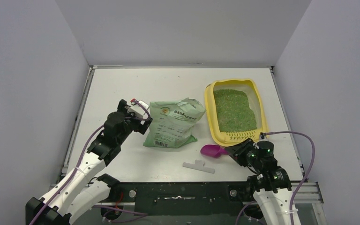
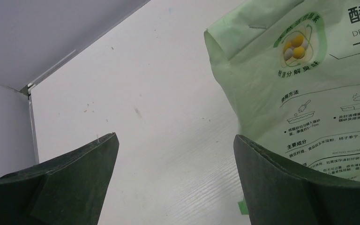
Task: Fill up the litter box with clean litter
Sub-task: Place the spatula at the center of the board.
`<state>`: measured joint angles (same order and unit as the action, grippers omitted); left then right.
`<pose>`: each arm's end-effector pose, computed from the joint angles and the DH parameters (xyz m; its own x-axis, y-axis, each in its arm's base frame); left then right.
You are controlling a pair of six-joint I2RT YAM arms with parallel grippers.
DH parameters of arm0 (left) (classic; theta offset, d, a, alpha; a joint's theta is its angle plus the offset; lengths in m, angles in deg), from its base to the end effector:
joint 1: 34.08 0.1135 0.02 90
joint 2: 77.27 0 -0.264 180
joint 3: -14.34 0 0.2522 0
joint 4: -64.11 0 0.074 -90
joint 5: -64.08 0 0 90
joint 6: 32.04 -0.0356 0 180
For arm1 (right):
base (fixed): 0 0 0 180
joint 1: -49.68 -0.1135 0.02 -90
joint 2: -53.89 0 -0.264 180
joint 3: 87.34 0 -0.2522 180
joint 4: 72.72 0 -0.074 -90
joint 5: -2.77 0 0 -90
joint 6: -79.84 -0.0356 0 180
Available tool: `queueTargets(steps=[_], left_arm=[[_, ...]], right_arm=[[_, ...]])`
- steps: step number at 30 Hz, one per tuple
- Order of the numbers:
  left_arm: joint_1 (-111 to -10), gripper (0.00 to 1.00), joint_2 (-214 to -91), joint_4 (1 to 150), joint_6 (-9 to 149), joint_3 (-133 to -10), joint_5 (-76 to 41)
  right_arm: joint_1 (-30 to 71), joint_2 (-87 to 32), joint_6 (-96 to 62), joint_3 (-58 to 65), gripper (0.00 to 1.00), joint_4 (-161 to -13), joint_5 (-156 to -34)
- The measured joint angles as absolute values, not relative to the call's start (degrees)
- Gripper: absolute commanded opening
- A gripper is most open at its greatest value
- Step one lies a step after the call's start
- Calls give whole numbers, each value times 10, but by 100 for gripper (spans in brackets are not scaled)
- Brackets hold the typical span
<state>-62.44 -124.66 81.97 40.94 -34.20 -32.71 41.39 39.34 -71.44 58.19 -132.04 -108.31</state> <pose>0.1764 -0.0904 0.2814 -0.1330 0.4021 -0.9059 0.4298 0.8470 0.3129 0.0817 0.0248 0.1977 -0.6610 0.7306 -0.1711 0.3540 0.5047 0.7874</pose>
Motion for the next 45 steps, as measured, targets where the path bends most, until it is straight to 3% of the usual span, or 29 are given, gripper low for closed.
queueTargets(steps=[4, 19, 34, 39, 45], left_arm=[[-624, 92, -1248, 820, 409, -342, -327], [-624, 92, -1250, 824, 407, -342, -327], [-625, 92, -1250, 824, 407, -342, -327], [-629, 92, -1250, 825, 408, -342, -327], [-636, 92, -1244, 841, 411, -343, -326]], right_arm=[[414, 393, -724, 597, 51, -1312, -1074], [414, 375, -717, 574, 100, -1440, -983], [414, 319, -664, 355, 100, -1544, -889], [414, 281, -646, 317, 100, -1498, -946], [414, 156, -643, 318, 100, -1388, -1043]])
